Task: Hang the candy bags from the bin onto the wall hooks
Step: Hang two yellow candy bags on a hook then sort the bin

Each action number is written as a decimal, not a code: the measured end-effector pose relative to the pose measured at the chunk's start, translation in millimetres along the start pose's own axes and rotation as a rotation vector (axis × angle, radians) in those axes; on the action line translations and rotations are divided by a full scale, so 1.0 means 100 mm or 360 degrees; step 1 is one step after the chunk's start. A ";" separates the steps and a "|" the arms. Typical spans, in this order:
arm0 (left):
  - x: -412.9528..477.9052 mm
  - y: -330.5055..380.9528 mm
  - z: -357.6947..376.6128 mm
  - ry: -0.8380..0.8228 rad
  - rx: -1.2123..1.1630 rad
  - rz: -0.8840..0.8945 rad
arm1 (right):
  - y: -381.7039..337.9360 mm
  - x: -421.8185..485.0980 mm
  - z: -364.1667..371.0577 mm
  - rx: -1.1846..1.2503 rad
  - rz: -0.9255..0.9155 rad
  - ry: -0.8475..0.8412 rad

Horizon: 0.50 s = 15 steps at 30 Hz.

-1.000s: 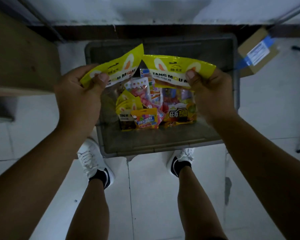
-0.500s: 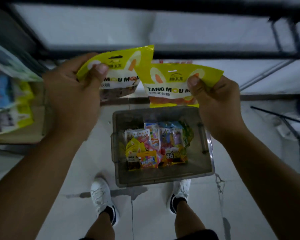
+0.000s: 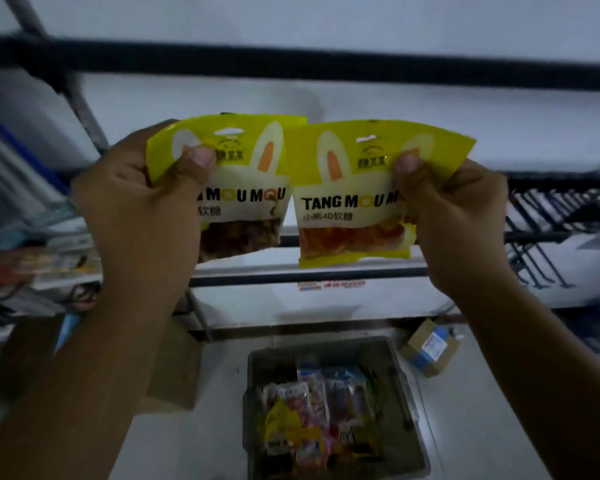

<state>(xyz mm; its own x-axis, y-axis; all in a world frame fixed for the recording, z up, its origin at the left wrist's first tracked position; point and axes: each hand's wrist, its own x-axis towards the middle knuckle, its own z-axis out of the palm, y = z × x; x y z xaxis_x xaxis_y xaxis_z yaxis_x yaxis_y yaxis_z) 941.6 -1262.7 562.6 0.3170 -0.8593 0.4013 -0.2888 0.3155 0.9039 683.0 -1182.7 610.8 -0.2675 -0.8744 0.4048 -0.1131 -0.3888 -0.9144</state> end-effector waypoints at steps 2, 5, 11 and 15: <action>0.16 0.32 -0.09 0.0059 -0.0027 0.0063 | -0.32 0.13 0.03 0.0003 -0.0061 0.0032; 0.34 0.83 -0.21 0.0086 -0.0088 0.0129 | -0.70 0.28 0.08 0.0032 -0.0132 0.0110; 0.42 2.02 -0.43 0.0216 -0.0347 0.0337 | -1.53 0.55 0.15 0.0154 -0.0211 0.0219; 0.47 2.62 -0.55 0.0194 -0.0473 0.0472 | -2.03 0.68 0.15 0.0326 -0.0244 0.0224</action>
<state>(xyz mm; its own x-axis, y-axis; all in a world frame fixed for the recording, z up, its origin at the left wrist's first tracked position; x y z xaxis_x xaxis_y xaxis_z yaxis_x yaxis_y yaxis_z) 930.8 -1198.7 826.6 0.3690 -0.6659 0.6484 -0.1163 0.6590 0.7431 701.8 -1167.3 824.0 -0.3942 -0.7574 0.5205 0.0290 -0.5763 -0.8167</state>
